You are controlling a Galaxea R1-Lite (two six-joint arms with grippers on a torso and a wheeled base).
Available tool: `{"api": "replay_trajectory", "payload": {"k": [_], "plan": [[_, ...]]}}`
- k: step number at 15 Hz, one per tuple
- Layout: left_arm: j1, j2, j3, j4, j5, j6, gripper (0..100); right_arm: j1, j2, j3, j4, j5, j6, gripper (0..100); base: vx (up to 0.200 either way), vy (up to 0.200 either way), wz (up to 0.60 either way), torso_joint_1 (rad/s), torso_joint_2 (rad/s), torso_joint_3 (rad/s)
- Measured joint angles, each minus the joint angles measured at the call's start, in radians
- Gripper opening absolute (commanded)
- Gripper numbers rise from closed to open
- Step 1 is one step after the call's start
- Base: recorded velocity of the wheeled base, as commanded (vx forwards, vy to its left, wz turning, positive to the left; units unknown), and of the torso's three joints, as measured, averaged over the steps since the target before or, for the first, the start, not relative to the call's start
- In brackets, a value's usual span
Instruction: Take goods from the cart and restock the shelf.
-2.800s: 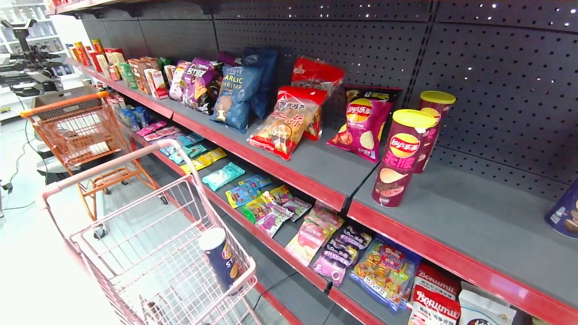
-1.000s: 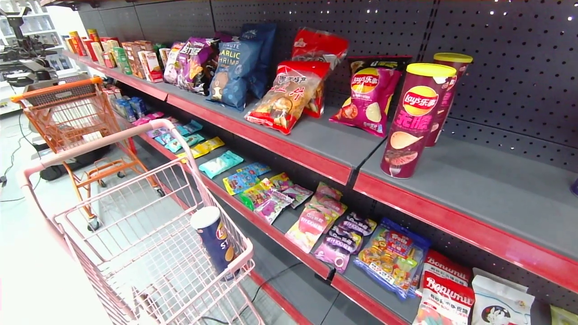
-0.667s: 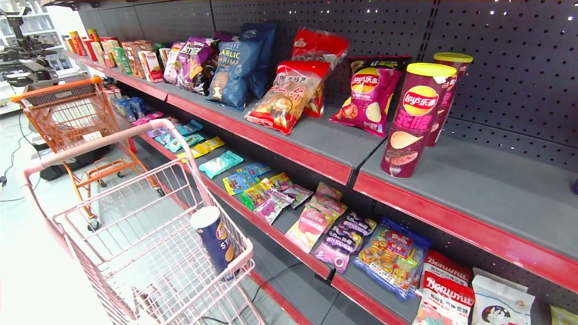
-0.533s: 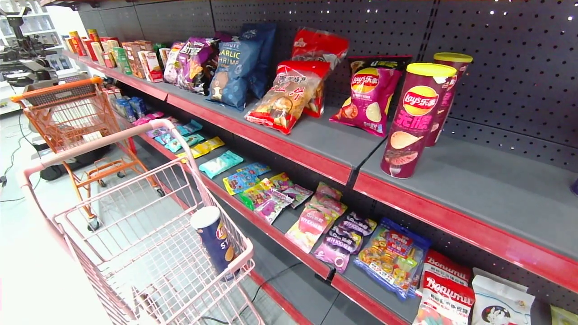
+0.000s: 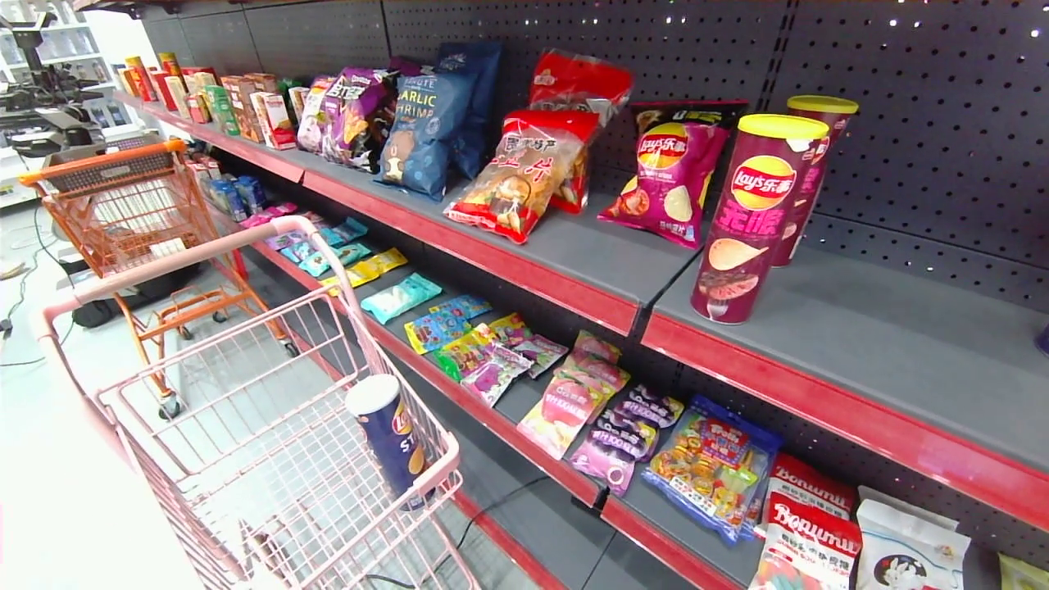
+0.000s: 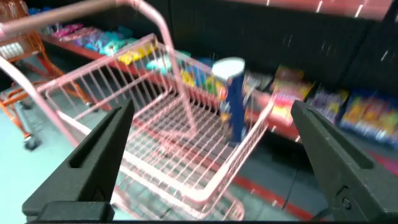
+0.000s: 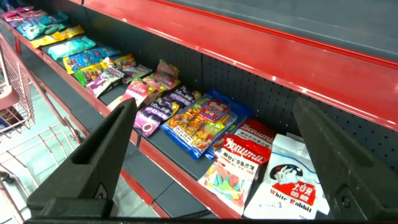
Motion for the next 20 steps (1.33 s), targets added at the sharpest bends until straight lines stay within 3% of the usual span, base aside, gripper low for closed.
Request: {"api": "replay_trajectory", "payload": {"k": [3, 6, 9, 13, 16, 20], "plan": [[0.001, 0.229, -0.212, -0.058, 0.007, -0.111, 100, 0.001, 0.000, 0.000, 0.000, -0.001, 0.000, 100, 0.000, 0.000, 0.00, 0.000, 0.00, 0.000], [0.021, 0.590, -0.310, -0.240, -0.007, -0.141, 100, 0.000, 0.000, 0.000, 0.000, -0.001, 0.001, 100, 0.000, 0.000, 0.00, 0.000, 0.00, 0.000], [0.047, 0.941, -0.301, -0.531, -0.076, -0.102, 100, 0.000, 0.000, 0.000, 0.000, -0.001, 0.001, 100, 0.000, 0.000, 0.00, 0.000, 0.00, 0.000], [0.084, 1.376, -0.217, -0.879, -0.225, -0.017, 100, 0.000, 0.000, 0.000, 0.000, -0.001, -0.003, 100, 0.000, 0.000, 0.00, 0.000, 0.00, 0.000], [0.111, 1.627, -0.172, -1.131, -0.298, 0.006, 100, 0.000, 0.000, 0.000, 0.000, -0.002, -0.005, 100, 0.000, 0.000, 0.00, 0.000, 0.00, 0.000], [0.119, 1.846, -0.150, -1.287, -0.357, 0.026, 100, 0.000, 0.000, 0.000, 0.000, -0.001, -0.005, 100, 0.000, 0.000, 0.00, 0.000, 0.00, 0.000]]}}
